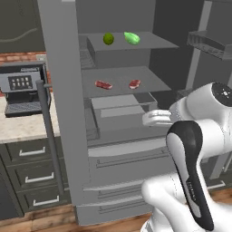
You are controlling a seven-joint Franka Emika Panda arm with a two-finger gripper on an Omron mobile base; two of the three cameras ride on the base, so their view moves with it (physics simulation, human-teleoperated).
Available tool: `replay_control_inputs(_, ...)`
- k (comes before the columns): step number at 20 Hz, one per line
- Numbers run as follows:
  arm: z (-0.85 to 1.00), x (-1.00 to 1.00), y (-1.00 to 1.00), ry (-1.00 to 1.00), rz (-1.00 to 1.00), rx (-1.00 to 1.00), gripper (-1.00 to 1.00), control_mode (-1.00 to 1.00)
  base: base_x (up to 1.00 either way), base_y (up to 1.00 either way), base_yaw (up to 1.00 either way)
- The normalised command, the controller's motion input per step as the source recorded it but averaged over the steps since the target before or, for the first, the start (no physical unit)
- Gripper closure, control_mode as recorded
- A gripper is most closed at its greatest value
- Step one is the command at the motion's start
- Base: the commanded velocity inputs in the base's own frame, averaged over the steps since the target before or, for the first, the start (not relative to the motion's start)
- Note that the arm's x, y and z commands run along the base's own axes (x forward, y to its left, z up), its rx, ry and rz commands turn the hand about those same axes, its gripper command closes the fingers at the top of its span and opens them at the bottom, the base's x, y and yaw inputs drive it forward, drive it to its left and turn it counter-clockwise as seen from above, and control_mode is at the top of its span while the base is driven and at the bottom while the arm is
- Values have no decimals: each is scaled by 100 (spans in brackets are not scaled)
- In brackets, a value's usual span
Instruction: Gather the lime and corn from the fridge and place them on a tray on the dining counter. Then gather the steaks from the fridge and place them on the other tray.
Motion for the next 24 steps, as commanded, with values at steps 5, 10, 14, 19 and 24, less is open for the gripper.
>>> replay_control_inputs(5, -24, -23, -37, 0, 0, -8, -100, -100, 0, 0, 0)
replay_control_inputs(10, -13, -7, -25, 0, -5, -10, -100, -100, 0, 0, 0)
replay_control_inputs(14, 0, 3, 0, 0, 0, 0, -100, -100, 0, 0, 0)
replay_control_inputs(19, 0, 16, 0, 3, 0, 0, -100, 100, 6, -1, 0)
replay_control_inputs(24, 0, 0, 0, 0, 0, 0, -100, 100, 59, 10, -5)
